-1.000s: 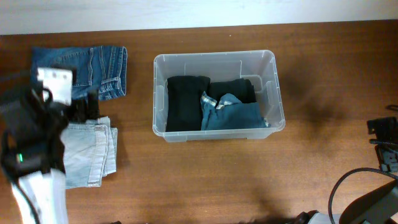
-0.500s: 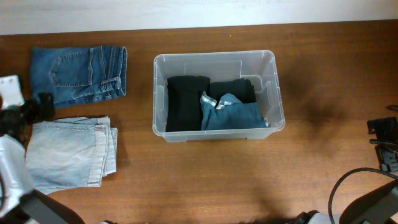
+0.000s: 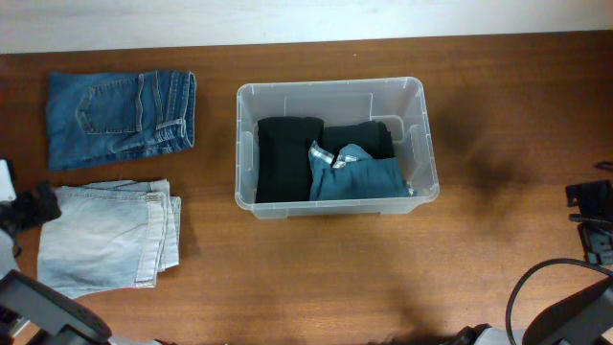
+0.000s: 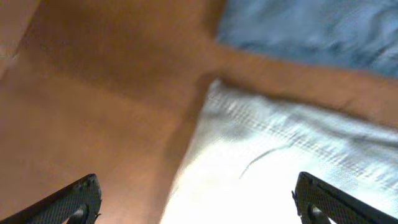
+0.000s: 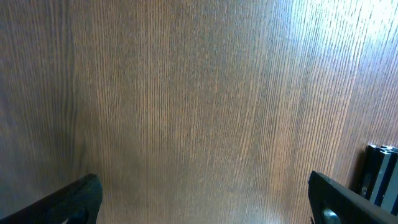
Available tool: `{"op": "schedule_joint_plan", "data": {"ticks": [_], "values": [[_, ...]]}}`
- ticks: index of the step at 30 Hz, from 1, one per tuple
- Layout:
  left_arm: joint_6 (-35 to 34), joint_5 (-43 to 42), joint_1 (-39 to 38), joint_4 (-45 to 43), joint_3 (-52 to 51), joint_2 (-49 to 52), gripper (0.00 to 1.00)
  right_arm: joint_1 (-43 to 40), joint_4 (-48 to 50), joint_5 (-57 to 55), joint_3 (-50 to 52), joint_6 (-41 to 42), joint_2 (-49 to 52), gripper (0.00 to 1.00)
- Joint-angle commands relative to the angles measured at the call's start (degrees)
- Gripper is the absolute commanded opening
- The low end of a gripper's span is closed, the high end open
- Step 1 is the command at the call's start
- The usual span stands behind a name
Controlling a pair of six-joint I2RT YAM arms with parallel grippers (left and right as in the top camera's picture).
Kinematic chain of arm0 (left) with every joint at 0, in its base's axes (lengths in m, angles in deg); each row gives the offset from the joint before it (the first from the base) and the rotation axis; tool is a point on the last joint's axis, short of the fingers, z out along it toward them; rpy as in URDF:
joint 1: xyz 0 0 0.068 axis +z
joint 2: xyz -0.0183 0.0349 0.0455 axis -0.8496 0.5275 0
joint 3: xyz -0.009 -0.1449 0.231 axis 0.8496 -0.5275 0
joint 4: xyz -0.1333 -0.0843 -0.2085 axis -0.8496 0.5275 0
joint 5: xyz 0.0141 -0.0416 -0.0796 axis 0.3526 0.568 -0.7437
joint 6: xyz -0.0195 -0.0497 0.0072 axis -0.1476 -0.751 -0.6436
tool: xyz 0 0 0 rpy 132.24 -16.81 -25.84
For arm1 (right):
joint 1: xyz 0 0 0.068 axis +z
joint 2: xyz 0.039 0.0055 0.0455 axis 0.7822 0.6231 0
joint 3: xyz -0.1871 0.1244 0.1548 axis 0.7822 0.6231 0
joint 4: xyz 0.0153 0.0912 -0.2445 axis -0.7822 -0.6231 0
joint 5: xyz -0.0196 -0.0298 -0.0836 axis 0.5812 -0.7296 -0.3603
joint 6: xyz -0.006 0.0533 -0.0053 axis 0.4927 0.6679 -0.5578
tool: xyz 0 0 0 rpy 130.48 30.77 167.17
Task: Pack container
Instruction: 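Move the left gripper down onto the light-blue jeans' edge, then grasp the light-blue jeans with the left gripper and lift it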
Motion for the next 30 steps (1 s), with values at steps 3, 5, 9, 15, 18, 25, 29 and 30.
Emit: {"op": "schedule_joint_plan", "data": {"ticks": [3, 5, 9, 15, 18, 25, 29, 30], "values": [[3.63, -0.90, 4.33, 2.62, 0.90, 3.58, 0.99, -0.31, -0.02, -0.72, 0.11, 0.46, -0.55, 0.98], [3.63, -3.91, 5.62, 3.56, 0.90, 5.51, 0.99, -0.31, -0.02, -0.72, 0.11, 0.46, -0.55, 0.98], [3.69, -6.62, 7.13, 4.63, 0.90, 9.20, 0.99, -0.31, -0.02, -0.72, 0.11, 0.48, -0.55, 0.98], [7.67, -16.13, 7.28, 4.79, 0.90, 12.07, 0.99, -0.31, -0.02, -0.72, 0.11, 0.46, -0.55, 0.98], [7.43, -16.65, 7.28, 5.64, 0.90, 13.97, 1.00, -0.31, -0.02, -0.72, 0.11, 0.46, -0.55, 0.98], [7.45, -16.68, 7.28, 6.69, 0.90, 16.44, 0.99, -0.31, -0.02, -0.72, 0.11, 0.48, -0.55, 0.98], [7.43, -17.86, 7.28, 8.39, 0.90, 17.18, 0.99, -0.31, -0.02, -0.72, 0.11, 0.46, -0.55, 0.98], [7.43, -18.56, 7.28, 9.07, 0.90, 17.42, 0.99, -0.31, -0.02, -0.72, 0.11, 0.46, -0.55, 0.98]]}}
